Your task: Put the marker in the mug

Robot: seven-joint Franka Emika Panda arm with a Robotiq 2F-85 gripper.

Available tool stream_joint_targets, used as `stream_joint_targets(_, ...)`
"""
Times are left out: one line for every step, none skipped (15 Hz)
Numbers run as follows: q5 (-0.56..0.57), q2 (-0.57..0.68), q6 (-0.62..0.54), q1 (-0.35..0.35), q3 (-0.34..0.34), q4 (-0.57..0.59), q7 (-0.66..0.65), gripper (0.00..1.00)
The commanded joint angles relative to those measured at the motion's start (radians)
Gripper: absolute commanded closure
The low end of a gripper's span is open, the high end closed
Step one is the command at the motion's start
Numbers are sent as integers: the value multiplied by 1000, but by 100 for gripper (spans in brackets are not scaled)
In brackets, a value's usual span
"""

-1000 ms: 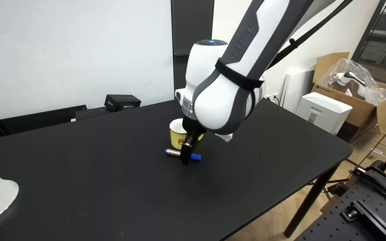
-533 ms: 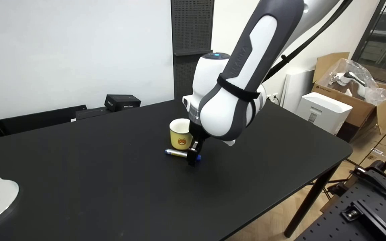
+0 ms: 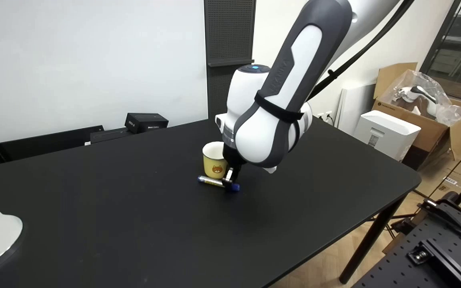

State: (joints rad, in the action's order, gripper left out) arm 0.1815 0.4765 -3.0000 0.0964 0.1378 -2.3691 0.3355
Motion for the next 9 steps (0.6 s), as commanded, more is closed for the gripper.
stream_joint_targets(27,-1,0,2,2,20,-13,95)
stream_joint_targets(25,-15,7,-3,11,15,-11,95)
stream_joint_targets(27,-28,13,-4,15,8,-10,95)
stream_joint_targets(32,-54,26,8,9,-2,-20,95)
stream_joint_targets(31,-75,39,6,16,-10,-19,95)
stream_joint_targets(32,-109,63,11,17,-21,-22,95)
stream_joint_targets(33,-139,94,15,19,-26,-23,95)
stream_joint_targets(41,-188,170,32,9,-29,-31,95)
stream_joint_targets(22,-219,242,21,33,-24,-19,95)
